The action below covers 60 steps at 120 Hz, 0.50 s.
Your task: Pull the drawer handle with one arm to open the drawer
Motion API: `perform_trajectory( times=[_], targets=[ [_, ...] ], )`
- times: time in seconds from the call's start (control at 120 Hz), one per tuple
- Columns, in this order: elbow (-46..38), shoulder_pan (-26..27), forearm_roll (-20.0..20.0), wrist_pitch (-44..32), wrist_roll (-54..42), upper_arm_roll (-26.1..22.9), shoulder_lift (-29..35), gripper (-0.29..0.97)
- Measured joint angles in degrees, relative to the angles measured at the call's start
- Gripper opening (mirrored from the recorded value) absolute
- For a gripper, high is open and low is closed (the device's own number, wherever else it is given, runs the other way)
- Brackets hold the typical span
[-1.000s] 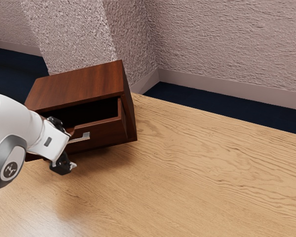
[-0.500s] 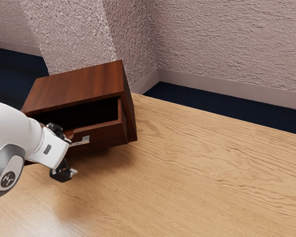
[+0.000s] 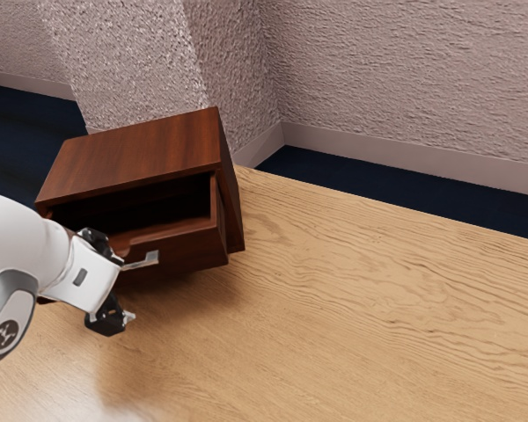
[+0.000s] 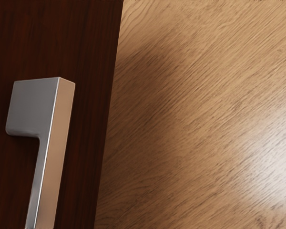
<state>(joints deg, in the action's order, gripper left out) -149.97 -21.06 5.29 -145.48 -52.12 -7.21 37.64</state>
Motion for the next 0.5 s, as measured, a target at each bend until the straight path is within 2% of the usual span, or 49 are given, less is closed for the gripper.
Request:
perform_trajectory(
  times=[0.242,0.417,0.458,0.5],
  targets=[
    [-0.67,0.82,-0.08,0.51,0.8,0.0,1.4,0.66],
    [-0.43,0.97,-0.23,0.94,1.2,-0.16,4.65,0.67],
    [-0.06,2.41,-0.29,2.4,1.41,-0.29,6.15,0.68],
    [3.09,5.77,-0.34,7.1,2.26,-0.32,7.9,0.68]
  ],
)
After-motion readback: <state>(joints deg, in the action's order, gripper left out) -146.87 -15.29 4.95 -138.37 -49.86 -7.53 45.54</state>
